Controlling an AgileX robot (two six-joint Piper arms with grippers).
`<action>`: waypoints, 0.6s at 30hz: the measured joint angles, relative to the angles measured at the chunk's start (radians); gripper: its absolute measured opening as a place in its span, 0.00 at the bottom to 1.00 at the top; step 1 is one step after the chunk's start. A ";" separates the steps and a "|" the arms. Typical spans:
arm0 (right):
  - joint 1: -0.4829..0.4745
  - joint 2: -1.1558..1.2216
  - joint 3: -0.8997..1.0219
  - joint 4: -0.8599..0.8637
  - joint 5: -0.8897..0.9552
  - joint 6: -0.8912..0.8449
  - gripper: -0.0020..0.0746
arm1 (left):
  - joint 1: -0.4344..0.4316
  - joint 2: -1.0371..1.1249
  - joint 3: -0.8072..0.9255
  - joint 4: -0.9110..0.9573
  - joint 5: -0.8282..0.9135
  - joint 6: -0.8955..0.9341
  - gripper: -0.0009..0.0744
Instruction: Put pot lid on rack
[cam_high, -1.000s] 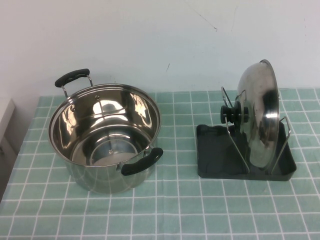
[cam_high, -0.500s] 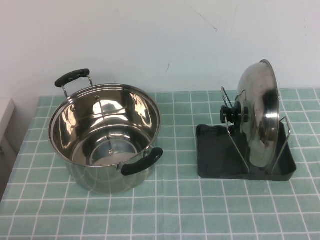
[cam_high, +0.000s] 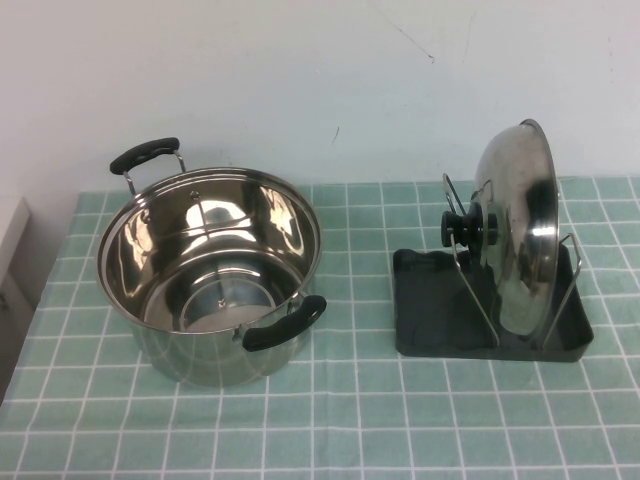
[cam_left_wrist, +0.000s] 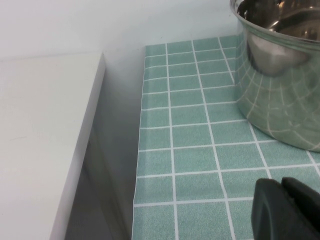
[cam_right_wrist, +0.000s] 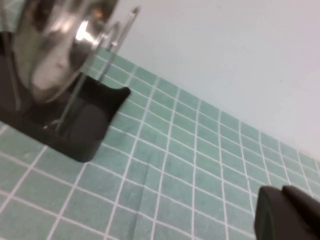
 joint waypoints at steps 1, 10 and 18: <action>0.000 -0.016 0.032 -0.033 -0.026 0.041 0.02 | 0.000 0.000 0.000 0.000 0.000 0.000 0.01; 0.056 -0.068 0.149 -0.168 -0.003 0.417 0.02 | 0.000 -0.001 0.000 0.000 0.002 -0.002 0.01; 0.140 -0.068 0.149 -0.177 -0.001 0.500 0.02 | 0.000 -0.001 0.000 0.000 0.002 -0.002 0.01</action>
